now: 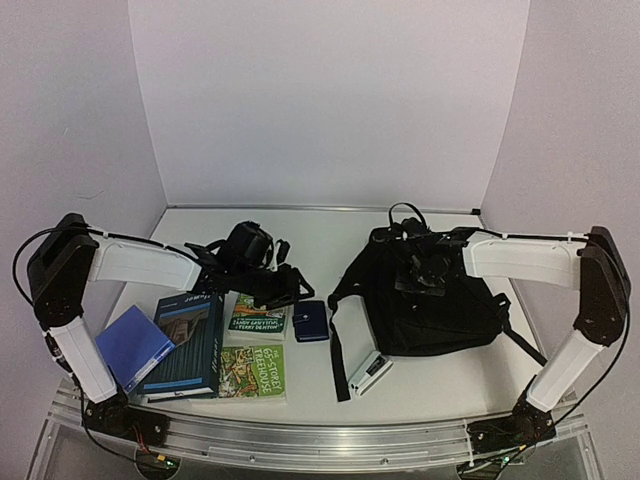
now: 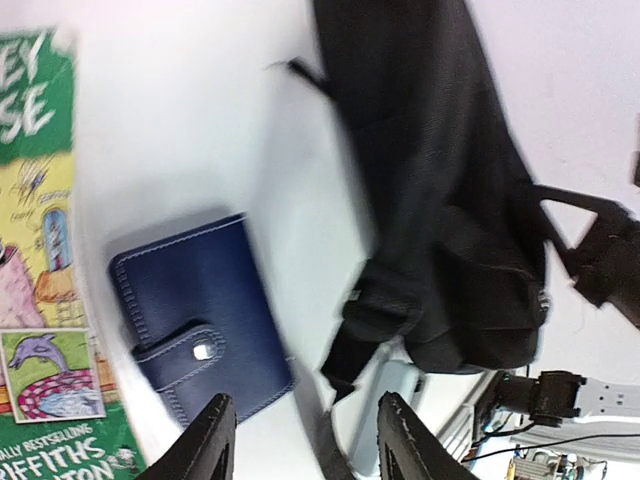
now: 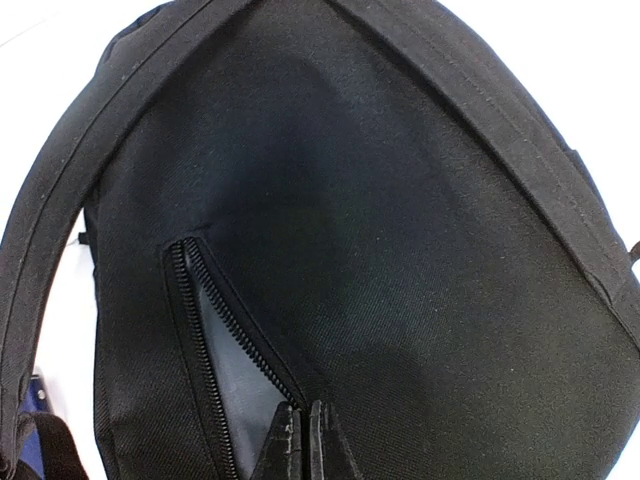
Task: Pack the student bag
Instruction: Unzip the student bag at the center of the board, then pick up the stationery from the center of the board.
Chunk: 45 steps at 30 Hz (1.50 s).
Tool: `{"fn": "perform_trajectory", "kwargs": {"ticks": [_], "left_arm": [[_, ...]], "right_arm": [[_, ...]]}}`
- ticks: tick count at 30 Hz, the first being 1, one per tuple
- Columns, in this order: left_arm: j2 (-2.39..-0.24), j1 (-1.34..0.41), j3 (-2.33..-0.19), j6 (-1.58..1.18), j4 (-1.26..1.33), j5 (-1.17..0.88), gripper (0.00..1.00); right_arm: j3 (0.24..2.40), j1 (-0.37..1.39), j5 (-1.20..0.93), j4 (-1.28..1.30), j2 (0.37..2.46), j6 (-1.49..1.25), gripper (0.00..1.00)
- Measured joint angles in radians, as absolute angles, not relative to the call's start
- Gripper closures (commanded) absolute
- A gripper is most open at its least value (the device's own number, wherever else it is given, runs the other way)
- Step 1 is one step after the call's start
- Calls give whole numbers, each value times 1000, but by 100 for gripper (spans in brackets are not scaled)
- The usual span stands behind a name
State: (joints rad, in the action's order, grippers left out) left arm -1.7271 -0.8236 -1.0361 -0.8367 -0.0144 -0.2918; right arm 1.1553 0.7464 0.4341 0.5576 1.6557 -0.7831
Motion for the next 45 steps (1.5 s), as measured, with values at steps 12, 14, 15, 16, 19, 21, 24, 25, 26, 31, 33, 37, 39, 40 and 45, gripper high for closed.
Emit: {"fn": "perform_trajectory", "kwargs": {"ticks": [12,14,15,16,19,21,24,25,26,31,33,37,39,40,45], "left_arm": [[-1791,-817,-970,-982,27,-306,59],[-1793,-817,-968,-992,26,-303,59],[-1797,-818,-968,-995,25,-301,59],[-1799,-819,-968,-996,20,-296,58],[-1808,-823,-968,-996,-13,-283,58],[-1817,-827,-969,-997,-22,-281,58],[-1831,-832,-977,-997,-28,-281,58],[-1835,-834,-979,-996,-28,-281,58],[-1838,-835,-980,-996,-27,-281,58],[-1845,-837,-982,-996,-26,-286,60],[-1855,-837,-987,-999,-25,-288,61],[-1876,-838,-995,-1021,-13,-295,62],[-1888,-839,-1001,-1028,-7,-301,66],[-1894,-839,-1004,-1032,-3,-303,69],[-1908,-839,-1008,-1052,0,-301,96]], "right_arm": [[1142,746,384,517,1625,-775,100],[1142,746,380,516,1625,-775,100],[1142,746,379,515,1625,-775,100],[1142,746,377,515,1625,-775,100],[1142,746,375,514,1625,-774,100],[1142,746,373,513,1625,-774,100],[1142,746,369,509,1625,-771,100],[1142,746,368,508,1625,-771,100],[1142,746,367,507,1625,-770,100],[1133,746,359,493,1625,-770,100],[1130,746,355,487,1625,-770,100],[1125,746,348,479,1625,-770,100],[1122,746,345,473,1624,-770,100],[1121,746,343,471,1623,-770,100],[1116,746,341,465,1618,-770,100]]}}
